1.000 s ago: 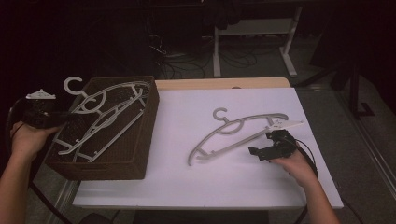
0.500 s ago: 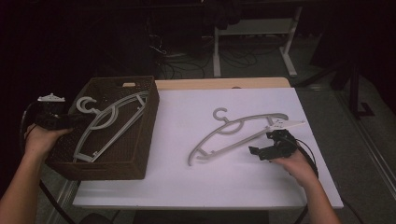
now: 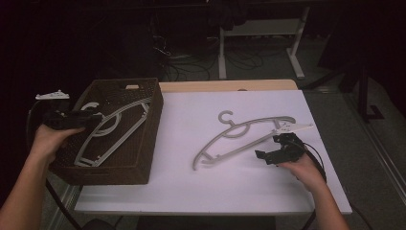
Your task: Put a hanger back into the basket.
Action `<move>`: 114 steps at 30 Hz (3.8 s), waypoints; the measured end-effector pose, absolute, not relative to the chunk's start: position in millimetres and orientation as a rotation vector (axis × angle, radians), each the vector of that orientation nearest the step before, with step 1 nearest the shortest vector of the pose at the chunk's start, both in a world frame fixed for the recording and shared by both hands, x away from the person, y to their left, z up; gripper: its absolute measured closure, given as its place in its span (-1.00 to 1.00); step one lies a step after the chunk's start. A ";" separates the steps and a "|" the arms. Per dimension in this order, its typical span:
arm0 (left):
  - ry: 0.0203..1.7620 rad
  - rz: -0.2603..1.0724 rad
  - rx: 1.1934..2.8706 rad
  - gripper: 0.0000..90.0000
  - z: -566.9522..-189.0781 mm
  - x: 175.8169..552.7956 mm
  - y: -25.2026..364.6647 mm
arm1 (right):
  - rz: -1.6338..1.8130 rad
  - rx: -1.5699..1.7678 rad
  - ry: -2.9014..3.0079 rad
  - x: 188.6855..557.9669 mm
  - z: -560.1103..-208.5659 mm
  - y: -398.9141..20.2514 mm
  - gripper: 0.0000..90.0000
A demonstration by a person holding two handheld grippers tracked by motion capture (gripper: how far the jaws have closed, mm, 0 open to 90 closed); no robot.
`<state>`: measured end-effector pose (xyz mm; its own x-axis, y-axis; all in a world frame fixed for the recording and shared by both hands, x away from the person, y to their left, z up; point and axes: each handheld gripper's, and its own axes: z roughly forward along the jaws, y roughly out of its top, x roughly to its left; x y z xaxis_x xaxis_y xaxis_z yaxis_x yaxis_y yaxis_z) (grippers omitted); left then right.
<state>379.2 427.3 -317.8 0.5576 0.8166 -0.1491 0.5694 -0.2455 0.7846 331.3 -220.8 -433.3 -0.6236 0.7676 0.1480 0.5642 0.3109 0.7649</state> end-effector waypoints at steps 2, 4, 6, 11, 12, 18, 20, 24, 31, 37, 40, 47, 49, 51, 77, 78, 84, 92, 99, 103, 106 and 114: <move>1.090 0.342 1.946 -0.19 -316.0 379.0 417.9 | 1.209 1.212 2.333 331.1 -433.1 -221.2 -0.96; 1.061 0.325 1.941 -0.27 -314.0 377.9 407.4 | 1.209 1.211 2.333 330.9 -433.1 -221.5 -0.96; 1.029 0.304 1.935 -0.32 -311.8 377.0 396.1 | 1.209 1.211 2.333 330.8 -432.8 -221.8 -0.96; 0.960 0.246 1.915 -0.46 -306.9 377.1 365.0 | 1.207 1.215 2.331 331.6 -432.9 -222.3 -0.96; 0.947 0.225 1.913 -0.48 -306.6 377.5 358.4 | 1.208 1.216 2.329 331.7 -432.9 -222.6 -0.96; 0.875 0.171 1.922 -0.58 -305.8 376.9 315.0 | 1.208 1.212 2.329 331.5 -431.7 -223.1 -0.95; 0.849 0.160 1.929 -0.62 -305.8 376.4 298.8 | 1.196 1.209 2.327 331.7 -431.3 -223.0 -0.95; 0.796 0.135 1.944 -0.69 -306.7 375.4 264.5 | 1.183 1.211 2.337 332.3 -429.7 -222.1 -0.95; 0.725 0.099 1.965 -0.80 -312.9 374.0 206.6 | 1.172 1.217 2.319 335.9 -423.5 -224.5 -0.82; 0.681 0.068 1.994 -0.92 -326.2 375.7 164.6 | 1.177 1.235 2.290 343.5 -414.7 -229.2 -0.68; 0.663 0.060 2.013 -0.95 -335.1 378.0 149.8 | 1.177 1.250 2.281 350.6 -412.2 -232.3 -0.57; 0.645 0.066 2.048 -0.99 -355.5 386.5 130.7 | 1.099 1.308 2.273 373.7 -411.8 -243.4 0.04; 0.648 0.057 2.054 -0.99 -360.4 389.4 128.1 | 1.052 1.333 2.264 381.2 -413.5 -247.2 0.27; 0.650 0.059 2.051 -0.99 -364.3 391.2 126.7 | 1.025 1.366 2.254 387.8 -416.9 -250.9 0.52; 0.698 0.097 2.152 -0.86 -417.7 417.3 105.0 | 0.873 1.412 2.270 410.1 -453.3 -261.1 0.98; 0.698 0.098 2.158 -0.83 -419.3 418.1 104.1 | 0.870 1.412 2.273 410.3 -453.5 -260.8 0.98; 0.701 0.104 2.220 -0.68 -439.2 427.9 90.3 | 0.870 1.411 2.278 410.8 -454.2 -260.8 0.98; 0.684 0.131 2.296 -0.44 -450.4 437.6 70.8 | 0.884 1.416 2.282 411.4 -454.9 -262.5 0.98; 0.670 0.163 2.341 0.08 -452.6 440.3 63.9 | 0.888 1.422 2.282 411.5 -455.2 -263.1 0.98; 0.656 0.185 2.360 0.28 -453.2 439.4 62.1 | 0.886 1.419 2.284 411.5 -455.4 -263.0 0.98; 0.653 0.213 2.371 0.47 -453.1 439.1 61.0 | 0.884 1.416 2.286 411.5 -455.4 -262.9 0.98; 0.651 0.219 2.381 0.76 -452.5 435.7 57.6 | 0.872 1.410 2.286 411.0 -455.1 -261.8 0.98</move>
